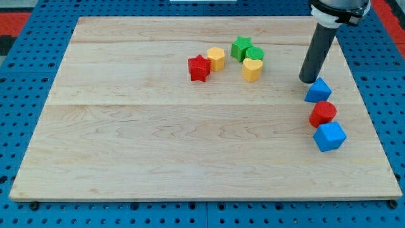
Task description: Push the blue triangle down a bit
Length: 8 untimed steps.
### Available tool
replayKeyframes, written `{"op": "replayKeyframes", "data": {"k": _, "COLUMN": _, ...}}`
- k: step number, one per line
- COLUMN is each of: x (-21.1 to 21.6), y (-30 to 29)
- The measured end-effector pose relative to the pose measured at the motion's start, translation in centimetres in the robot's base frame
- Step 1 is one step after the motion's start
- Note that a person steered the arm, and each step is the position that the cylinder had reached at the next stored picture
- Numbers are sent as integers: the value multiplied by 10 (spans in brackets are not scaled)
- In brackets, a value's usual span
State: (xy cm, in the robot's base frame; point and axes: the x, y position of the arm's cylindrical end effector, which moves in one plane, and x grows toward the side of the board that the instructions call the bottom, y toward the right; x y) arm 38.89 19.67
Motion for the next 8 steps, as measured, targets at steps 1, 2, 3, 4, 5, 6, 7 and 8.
{"op": "replayKeyframes", "data": {"k": 1, "x": 3, "y": 0}}
{"op": "replayKeyframes", "data": {"k": 2, "x": 3, "y": 0}}
{"op": "replayKeyframes", "data": {"k": 3, "x": -17, "y": 2}}
{"op": "replayKeyframes", "data": {"k": 4, "x": -19, "y": 11}}
{"op": "replayKeyframes", "data": {"k": 5, "x": -9, "y": 11}}
{"op": "replayKeyframes", "data": {"k": 6, "x": -2, "y": 11}}
{"op": "replayKeyframes", "data": {"k": 7, "x": 0, "y": 14}}
{"op": "replayKeyframes", "data": {"k": 8, "x": 1, "y": 14}}
